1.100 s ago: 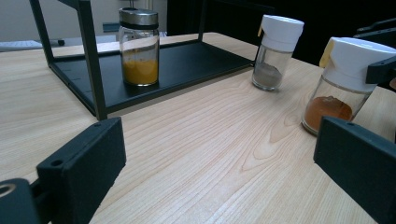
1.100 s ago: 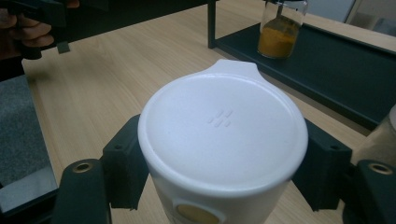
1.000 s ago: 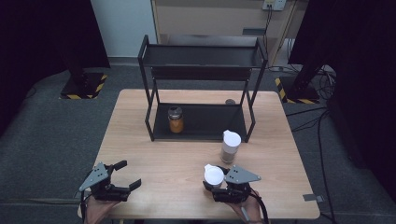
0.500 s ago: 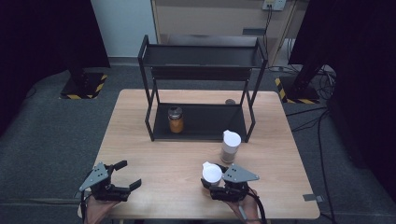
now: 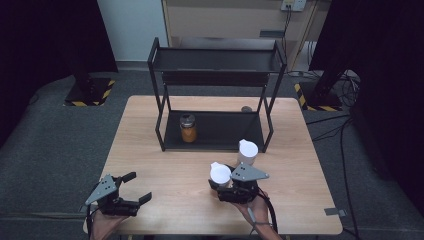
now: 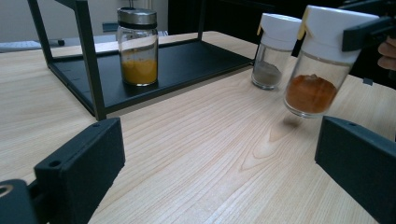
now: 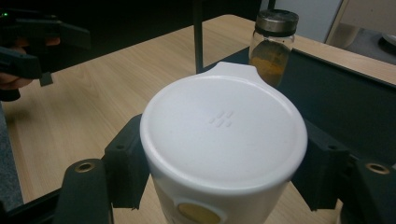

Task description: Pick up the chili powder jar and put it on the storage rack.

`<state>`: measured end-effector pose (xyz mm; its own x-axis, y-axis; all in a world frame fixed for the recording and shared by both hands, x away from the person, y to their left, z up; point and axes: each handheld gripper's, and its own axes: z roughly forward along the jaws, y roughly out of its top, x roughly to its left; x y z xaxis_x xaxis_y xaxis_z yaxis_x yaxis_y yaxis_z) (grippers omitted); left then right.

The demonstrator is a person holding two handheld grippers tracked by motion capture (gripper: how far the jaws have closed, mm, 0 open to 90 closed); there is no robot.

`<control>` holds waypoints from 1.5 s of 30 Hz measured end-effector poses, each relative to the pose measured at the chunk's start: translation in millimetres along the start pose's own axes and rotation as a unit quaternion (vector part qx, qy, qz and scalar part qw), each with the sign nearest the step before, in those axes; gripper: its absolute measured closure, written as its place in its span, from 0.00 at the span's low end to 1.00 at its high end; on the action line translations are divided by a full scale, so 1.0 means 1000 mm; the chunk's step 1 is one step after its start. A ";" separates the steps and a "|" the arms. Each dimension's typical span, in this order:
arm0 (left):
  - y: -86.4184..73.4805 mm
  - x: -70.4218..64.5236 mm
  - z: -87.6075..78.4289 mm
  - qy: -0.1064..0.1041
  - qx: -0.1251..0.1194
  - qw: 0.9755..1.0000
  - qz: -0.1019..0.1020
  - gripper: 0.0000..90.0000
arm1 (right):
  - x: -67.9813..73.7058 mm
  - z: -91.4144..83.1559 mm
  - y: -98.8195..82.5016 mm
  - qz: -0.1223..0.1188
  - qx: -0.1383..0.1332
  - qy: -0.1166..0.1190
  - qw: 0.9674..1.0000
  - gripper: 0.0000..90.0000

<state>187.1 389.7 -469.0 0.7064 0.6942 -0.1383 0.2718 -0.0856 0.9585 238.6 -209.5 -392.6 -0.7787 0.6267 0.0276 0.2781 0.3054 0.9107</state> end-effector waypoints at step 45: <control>-0.001 0.001 -0.001 -0.003 -0.005 1.000 -0.007 0.01 | -0.042 0.086 0.069 0.015 -0.005 -0.079 0.997 0.35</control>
<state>187.0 391.2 -470.1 0.7064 0.6910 -0.1536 0.2753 -0.0682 0.9589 338.6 -153.6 -366.6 -0.6726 0.7399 -0.0100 0.2926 0.2784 0.9148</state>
